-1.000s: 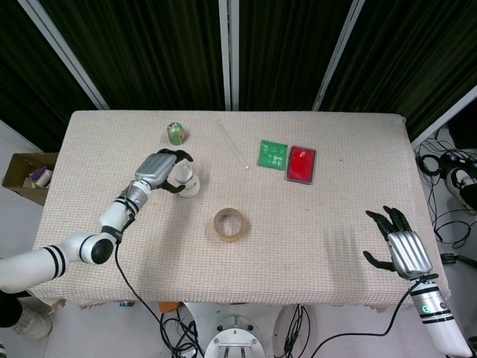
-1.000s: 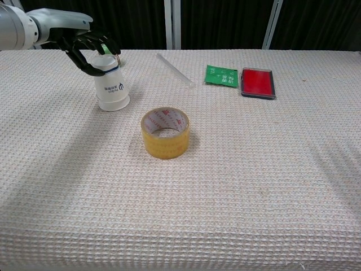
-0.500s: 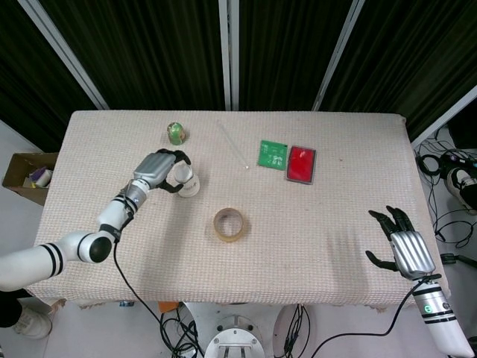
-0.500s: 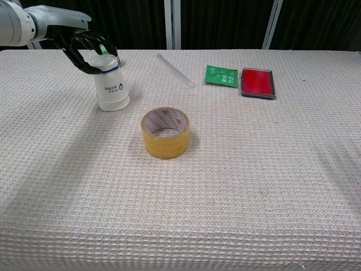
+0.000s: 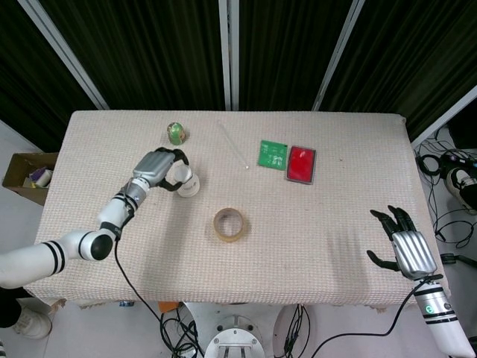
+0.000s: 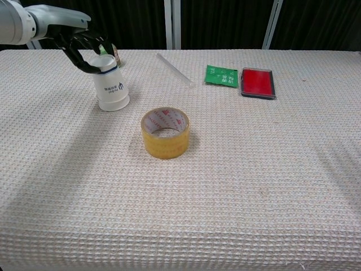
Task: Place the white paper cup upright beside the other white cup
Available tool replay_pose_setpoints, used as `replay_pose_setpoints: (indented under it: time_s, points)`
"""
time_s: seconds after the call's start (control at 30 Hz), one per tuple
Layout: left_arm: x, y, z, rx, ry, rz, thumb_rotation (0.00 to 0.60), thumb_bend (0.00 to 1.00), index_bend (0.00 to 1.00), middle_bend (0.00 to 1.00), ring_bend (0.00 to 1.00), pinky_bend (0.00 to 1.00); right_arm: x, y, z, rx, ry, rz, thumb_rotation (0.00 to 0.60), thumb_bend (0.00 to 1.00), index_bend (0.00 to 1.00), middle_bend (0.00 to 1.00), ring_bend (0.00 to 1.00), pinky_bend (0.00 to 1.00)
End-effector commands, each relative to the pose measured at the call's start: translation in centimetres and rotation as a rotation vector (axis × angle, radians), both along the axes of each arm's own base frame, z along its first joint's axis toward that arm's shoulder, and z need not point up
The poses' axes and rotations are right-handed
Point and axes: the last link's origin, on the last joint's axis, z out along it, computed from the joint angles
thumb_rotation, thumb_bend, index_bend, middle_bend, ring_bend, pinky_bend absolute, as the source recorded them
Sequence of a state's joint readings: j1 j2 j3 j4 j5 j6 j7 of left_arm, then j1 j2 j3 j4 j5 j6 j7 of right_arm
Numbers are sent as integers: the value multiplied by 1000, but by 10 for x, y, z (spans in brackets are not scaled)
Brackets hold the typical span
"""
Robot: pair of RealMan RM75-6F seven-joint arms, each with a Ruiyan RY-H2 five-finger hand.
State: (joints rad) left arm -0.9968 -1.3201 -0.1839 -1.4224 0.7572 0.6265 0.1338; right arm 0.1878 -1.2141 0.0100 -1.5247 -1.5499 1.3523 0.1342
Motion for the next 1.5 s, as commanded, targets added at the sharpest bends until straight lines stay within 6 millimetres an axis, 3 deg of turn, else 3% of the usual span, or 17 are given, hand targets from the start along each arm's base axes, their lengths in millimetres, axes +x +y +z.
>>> replay_pose_setpoints:
  time_s: [0.03,0.4,0.63,0.77,0.93,1.17,1.5]
  points:
    - [0,1,1,10,-5,4,600,326,370,186,167,122,0,0,0,0,0,-1,600,179,134,208,0,50]
    - [18,-12,31,56,-8,-85,600,321,380,189,167,122,0,0,1,0,-1,3,600,179,134,208,0,50]
    - [30,-40,66,108,-25,-171,600,321,380,192,167,122,1,0,2,0,-3,9,600,179,134,208,0,50]
    - [28,-62,74,105,-5,-216,600,321,389,197,167,122,1,0,2,-1,-6,13,600,179,134,208,0,50]
    - [28,-78,66,79,8,-254,600,321,390,199,168,121,1,1,0,6,-7,16,600,179,134,208,0,50]
    - [25,-75,38,38,100,-274,600,325,390,199,168,121,0,5,3,-5,-8,16,600,179,134,208,0,49]
    - [13,-79,26,11,152,-232,600,326,390,199,167,120,-4,10,5,-10,-3,-1,600,178,134,208,0,50]
